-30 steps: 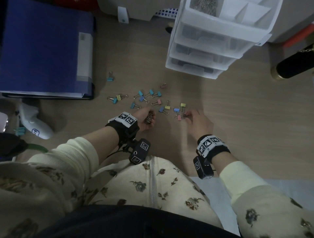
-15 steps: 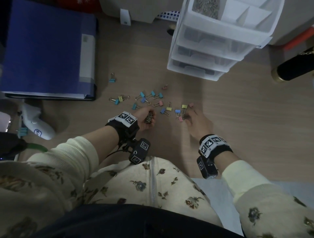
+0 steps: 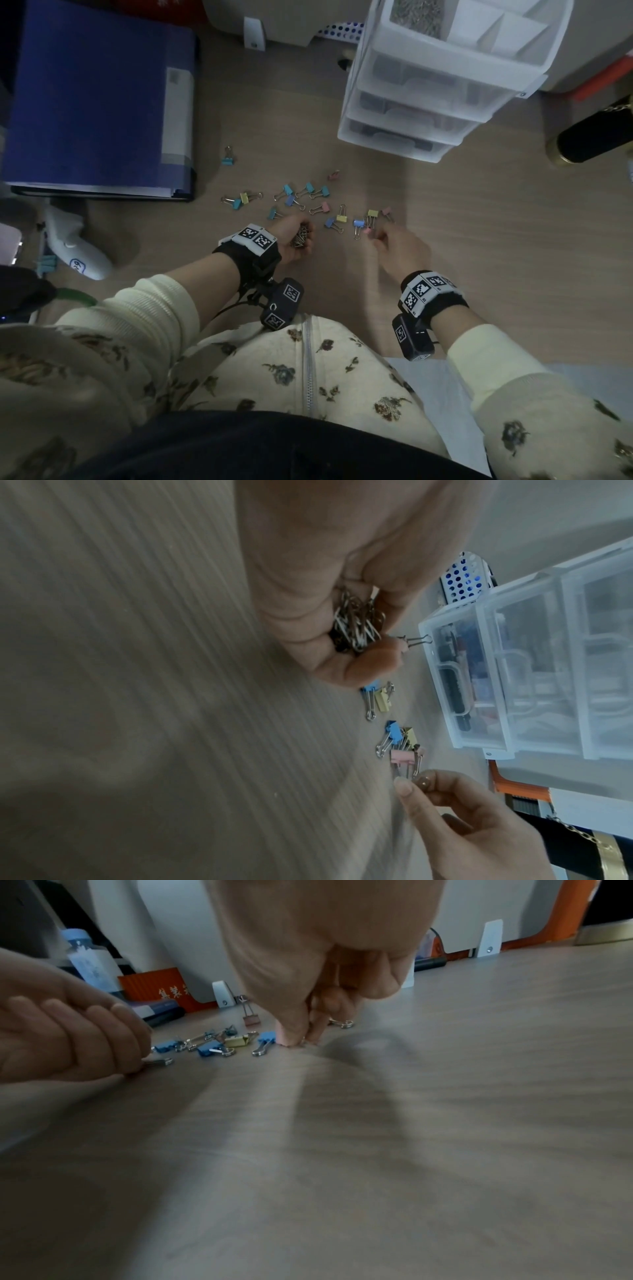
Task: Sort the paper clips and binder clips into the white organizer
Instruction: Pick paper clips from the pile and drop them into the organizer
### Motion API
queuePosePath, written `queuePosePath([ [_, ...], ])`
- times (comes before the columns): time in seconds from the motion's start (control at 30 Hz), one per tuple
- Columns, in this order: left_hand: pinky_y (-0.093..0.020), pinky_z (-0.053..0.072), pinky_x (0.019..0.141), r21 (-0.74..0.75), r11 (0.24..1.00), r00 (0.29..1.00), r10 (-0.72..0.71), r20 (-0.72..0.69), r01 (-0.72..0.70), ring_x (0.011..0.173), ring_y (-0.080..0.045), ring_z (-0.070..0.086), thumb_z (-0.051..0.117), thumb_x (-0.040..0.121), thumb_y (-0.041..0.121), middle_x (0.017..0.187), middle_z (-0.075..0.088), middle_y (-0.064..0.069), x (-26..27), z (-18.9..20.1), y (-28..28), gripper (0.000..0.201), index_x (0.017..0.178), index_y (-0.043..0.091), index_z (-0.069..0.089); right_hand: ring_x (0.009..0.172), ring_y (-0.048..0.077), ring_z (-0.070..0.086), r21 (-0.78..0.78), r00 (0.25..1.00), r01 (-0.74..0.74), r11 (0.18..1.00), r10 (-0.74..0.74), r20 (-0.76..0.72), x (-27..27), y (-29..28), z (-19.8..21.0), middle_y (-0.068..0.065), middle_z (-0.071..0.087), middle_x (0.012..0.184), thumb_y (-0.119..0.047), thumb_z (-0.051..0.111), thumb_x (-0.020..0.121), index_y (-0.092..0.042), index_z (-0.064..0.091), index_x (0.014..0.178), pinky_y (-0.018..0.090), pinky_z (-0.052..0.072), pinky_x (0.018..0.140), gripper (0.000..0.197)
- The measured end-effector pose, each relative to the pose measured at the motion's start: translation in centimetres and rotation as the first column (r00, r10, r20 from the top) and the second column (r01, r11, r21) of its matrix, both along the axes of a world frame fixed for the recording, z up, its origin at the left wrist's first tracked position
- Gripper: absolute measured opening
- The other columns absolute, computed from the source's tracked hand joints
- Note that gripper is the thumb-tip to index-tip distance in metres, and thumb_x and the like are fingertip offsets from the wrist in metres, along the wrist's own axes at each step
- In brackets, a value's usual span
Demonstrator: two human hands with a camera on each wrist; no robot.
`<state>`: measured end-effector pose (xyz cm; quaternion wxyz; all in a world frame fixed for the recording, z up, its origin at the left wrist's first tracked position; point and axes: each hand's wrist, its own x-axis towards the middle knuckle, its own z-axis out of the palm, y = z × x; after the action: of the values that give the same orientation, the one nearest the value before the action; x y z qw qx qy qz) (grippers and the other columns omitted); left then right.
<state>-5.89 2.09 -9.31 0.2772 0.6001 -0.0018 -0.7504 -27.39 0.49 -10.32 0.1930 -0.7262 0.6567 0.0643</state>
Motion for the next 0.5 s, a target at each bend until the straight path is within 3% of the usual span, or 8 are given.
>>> queuePosePath([
  [0.1,-0.015,0.038,0.037,-0.010,1.000,1.000,0.007,-0.003,-0.007,0.041,-0.009,0.043,0.039,0.097,0.018,0.062,0.044,-0.001,-0.2,0.1,0.0,0.030,0.069,0.011,0.048,0.089,0.031,0.062,-0.038,0.998,0.061,0.997,-0.060,0.033,0.2,-0.1,0.7,0.001,0.066,0.098,-0.038,0.052,0.092,-0.026,0.058,0.101,0.036,0.049,0.073,0.016],
  [0.23,-0.017,0.045,0.039,-0.036,0.999,1.000,0.021,0.006,-0.020,0.054,-0.012,0.047,0.038,0.097,0.015,0.066,0.049,-0.004,-0.5,-0.2,0.0,0.029,0.073,0.008,0.052,0.093,0.028,0.062,-0.074,0.996,0.040,0.996,-0.034,0.088,1.7,-0.4,1.7,0.001,0.064,0.104,-0.040,0.050,0.093,-0.024,0.060,0.100,0.034,0.046,0.072,0.020],
  [0.37,-0.020,0.050,0.043,-0.058,0.998,1.000,0.015,-0.025,-0.017,0.053,-0.013,0.053,0.041,0.095,0.011,0.068,0.053,-0.006,-0.8,-0.3,0.0,0.023,0.076,0.006,0.054,0.091,0.019,0.061,-0.095,0.978,-0.054,0.994,0.072,0.197,4.2,0.2,3.2,-0.003,0.068,0.100,-0.040,0.054,0.092,-0.026,0.067,0.103,0.027,0.042,0.069,0.022],
  [0.5,-0.020,0.052,0.047,-0.084,0.996,1.000,0.000,-0.025,-0.003,0.063,-0.016,0.053,0.042,0.093,0.009,0.073,0.053,-0.009,-1.2,-0.3,-0.1,0.017,0.080,0.006,0.051,0.094,0.017,0.062,-0.081,0.924,-0.229,0.970,0.243,0.296,6.8,1.3,3.6,-0.004,0.070,0.102,-0.041,0.057,0.090,-0.025,0.070,0.101,0.028,0.045,0.075,0.023],
])
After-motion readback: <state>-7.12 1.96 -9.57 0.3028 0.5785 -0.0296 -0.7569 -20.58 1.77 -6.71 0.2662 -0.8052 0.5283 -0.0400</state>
